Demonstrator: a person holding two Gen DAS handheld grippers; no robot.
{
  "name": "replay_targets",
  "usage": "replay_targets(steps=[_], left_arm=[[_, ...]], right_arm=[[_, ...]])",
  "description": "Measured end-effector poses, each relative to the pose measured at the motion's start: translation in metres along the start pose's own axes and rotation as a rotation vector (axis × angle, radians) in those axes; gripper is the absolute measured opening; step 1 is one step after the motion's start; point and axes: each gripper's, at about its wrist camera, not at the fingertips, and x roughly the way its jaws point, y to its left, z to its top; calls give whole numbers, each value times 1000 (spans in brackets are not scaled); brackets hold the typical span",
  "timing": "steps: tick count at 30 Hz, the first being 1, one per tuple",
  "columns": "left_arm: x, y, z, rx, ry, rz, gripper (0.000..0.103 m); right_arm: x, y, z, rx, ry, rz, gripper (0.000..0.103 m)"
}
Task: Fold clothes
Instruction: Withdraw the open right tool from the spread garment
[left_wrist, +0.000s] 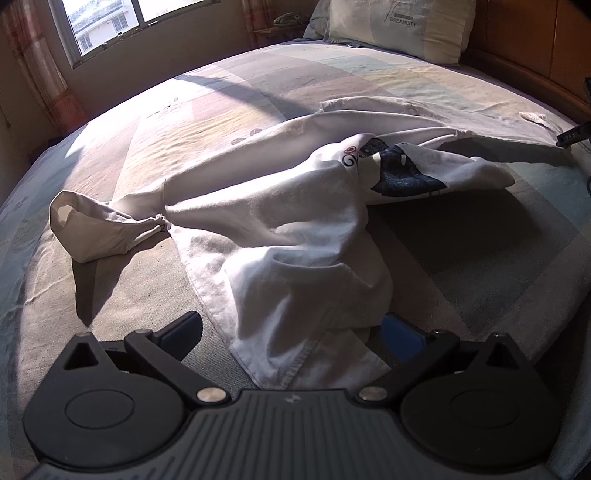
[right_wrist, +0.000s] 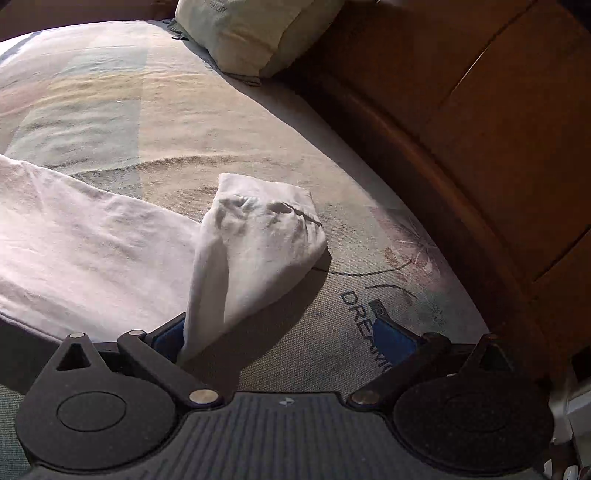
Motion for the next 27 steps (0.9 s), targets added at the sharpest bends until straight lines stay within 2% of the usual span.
replay_targets(steps=[3,6,11,13,15,18,21,23,27], left_arm=[[3,-9,8,19,-11,-18,102],[4,-17,13,33,-16,-36,102],[9,-27,17,45,2,-37,102],[8,-29,18,50,6,-29,102],[5,-27,19,54,0,-24,102],[5,-24,20,48,-4,-25,102],[6,-25,20,51,-11,-28,102],[3,-28,19,52,-21,-47,102],[-3,-33,17,57,-37,-77,102]], right_arm=[[-12,-31,-18,136,-20,81,103],[-19,-40,-9,191,-66,99,103],[5,0,36,44,-99,83,103],[28,24,48,-59,-54,25,103],[40,30,50,-112,-37,-43,103],[31,1,46,-49,-61,-91,103],[23,-43,32,55,-51,-195,103],[12,-69,20,134,-46,-209,103],[-21,-85,3,182,-94,-194,103]])
